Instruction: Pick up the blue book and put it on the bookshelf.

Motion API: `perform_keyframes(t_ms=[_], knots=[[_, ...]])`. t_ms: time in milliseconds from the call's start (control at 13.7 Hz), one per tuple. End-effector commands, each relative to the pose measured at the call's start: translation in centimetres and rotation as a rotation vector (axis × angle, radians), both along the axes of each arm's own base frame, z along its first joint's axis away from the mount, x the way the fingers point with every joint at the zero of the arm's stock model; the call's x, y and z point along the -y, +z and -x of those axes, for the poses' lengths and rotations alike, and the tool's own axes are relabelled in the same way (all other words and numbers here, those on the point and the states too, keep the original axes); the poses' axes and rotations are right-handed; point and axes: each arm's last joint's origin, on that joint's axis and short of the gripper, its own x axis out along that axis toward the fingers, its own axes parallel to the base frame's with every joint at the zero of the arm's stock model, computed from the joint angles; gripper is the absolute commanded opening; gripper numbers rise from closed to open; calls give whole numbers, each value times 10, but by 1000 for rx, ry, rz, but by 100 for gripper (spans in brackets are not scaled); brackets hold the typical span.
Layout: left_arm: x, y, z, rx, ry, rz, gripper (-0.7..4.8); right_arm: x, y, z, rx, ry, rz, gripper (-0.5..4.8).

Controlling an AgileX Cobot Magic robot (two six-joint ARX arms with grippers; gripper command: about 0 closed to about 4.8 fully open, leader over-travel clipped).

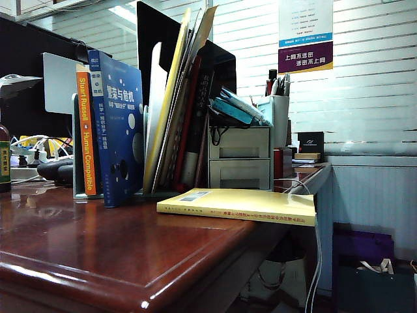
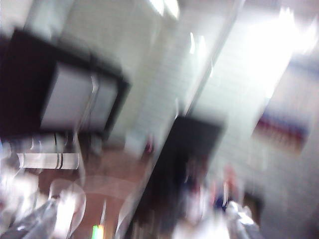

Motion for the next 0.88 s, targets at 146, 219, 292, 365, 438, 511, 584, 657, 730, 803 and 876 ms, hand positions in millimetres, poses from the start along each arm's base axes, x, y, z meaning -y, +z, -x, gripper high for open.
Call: perform_keyframes(t_ms=[146,219,292,365,438,511,584,657,730,803,876], knots=[[10,-34,-7,-314,-253,-20,389,55,81,54,4,-36,109,-1],[14,-47,-13,-374,-298,-52,362,70,94,69,-37,12,203,-1],[19,-65,-21,-439,-340,-73,362,85,105,85,-65,88,278,-1],[23,-84,-27,-503,-381,-90,362,100,114,101,-77,137,337,-1],[26,-103,-32,-564,-388,-94,363,115,121,116,-96,150,366,-1],[31,-121,-34,-613,-384,-108,364,128,127,130,-103,188,403,-1],[36,-139,-38,-638,-361,-127,373,141,131,143,-117,226,445,-1],[42,-151,-43,-639,-354,-143,373,150,133,152,-134,234,463,-1],[50,-161,-50,-625,-357,-163,373,158,135,158,-139,230,465,-1],[57,-170,-59,-627,-308,-187,372,163,138,164,-130,229,457,-1],[62,-179,-70,-631,-288,-193,372,167,141,168,-119,229,449,-1]])
